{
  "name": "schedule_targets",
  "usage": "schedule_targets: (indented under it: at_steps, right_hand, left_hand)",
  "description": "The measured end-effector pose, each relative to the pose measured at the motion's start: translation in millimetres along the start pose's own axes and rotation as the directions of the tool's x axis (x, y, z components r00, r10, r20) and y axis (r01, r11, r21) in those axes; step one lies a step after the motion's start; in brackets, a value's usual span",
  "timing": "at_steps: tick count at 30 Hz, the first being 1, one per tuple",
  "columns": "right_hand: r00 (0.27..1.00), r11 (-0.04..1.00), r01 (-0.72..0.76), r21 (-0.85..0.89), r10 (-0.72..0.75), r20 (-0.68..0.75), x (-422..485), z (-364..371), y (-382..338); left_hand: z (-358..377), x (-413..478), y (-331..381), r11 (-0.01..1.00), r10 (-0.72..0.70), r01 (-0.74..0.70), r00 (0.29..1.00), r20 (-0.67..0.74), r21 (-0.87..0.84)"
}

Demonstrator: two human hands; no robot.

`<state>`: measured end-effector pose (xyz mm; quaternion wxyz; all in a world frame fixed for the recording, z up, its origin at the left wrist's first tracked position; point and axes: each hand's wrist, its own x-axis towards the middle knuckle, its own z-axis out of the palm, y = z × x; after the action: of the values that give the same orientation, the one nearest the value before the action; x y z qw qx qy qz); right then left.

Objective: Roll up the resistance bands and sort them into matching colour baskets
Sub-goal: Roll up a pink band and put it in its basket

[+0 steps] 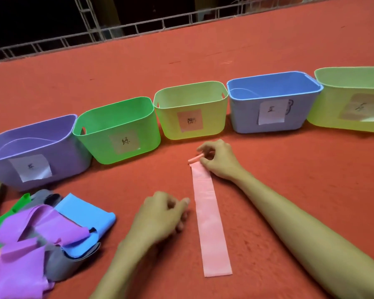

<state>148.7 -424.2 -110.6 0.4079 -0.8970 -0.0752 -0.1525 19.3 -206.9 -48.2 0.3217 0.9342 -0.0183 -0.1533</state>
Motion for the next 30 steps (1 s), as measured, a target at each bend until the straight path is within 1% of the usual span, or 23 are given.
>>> schedule_targets:
  at_steps: [1,2,3,4,5,7,10,16,24,30]
  right_hand:
    - [1.000,1.000,-0.001,-0.017,0.002,0.005,0.1,1.4,1.9]
    - [1.000,1.000,-0.003,-0.029,0.003,0.010,1.3,3.1,3.8]
    - [1.000,0.999,-0.002,-0.035,0.003,0.017,1.9,3.7,4.6]
    - [1.000,0.999,-0.006,-0.035,0.007,0.023,3.4,4.4,6.3]
    - [1.000,0.999,-0.003,-0.033,0.004,0.022,4.4,4.7,6.5]
    - [1.000,0.999,0.006,-0.032,-0.006,0.017,5.1,4.8,7.5]
    - [1.000,0.999,0.018,-0.045,-0.018,0.003,5.3,6.1,9.9]
    - [1.000,0.996,0.011,-0.094,-0.013,-0.020,7.9,7.8,8.9]
    - [0.999,0.998,-0.021,-0.061,0.018,-0.037,10.4,9.3,5.9]
    - [0.999,0.996,-0.019,-0.083,0.016,-0.042,12.5,12.8,10.3]
  left_hand:
    - [1.3,25.9,-0.2,0.997,0.062,-0.055,0.987,-0.148,0.048]
    - [4.3,49.1,0.0,0.991,0.123,-0.103,0.956,-0.265,0.088]
    - [7.8,70.1,1.9,0.983,0.174,-0.143,0.926,-0.334,0.115]
    - [11.8,89.0,4.2,0.974,0.221,-0.183,0.903,-0.368,0.136]
    - [16.5,106.5,5.5,0.965,0.260,-0.224,0.888,-0.379,0.138]
    - [23.7,130.4,7.2,0.956,0.293,-0.270,0.872,-0.392,0.114]
    - [29.7,147.0,4.8,0.956,0.292,-0.274,0.864,-0.411,0.102]
    - [27.3,151.5,3.4,0.956,0.265,-0.292,0.839,-0.476,0.018]
    - [21.9,162.5,4.6,0.956,0.288,-0.280,0.841,-0.457,0.087]
    - [21.6,159.3,1.6,0.944,0.323,-0.321,0.837,-0.442,0.082]
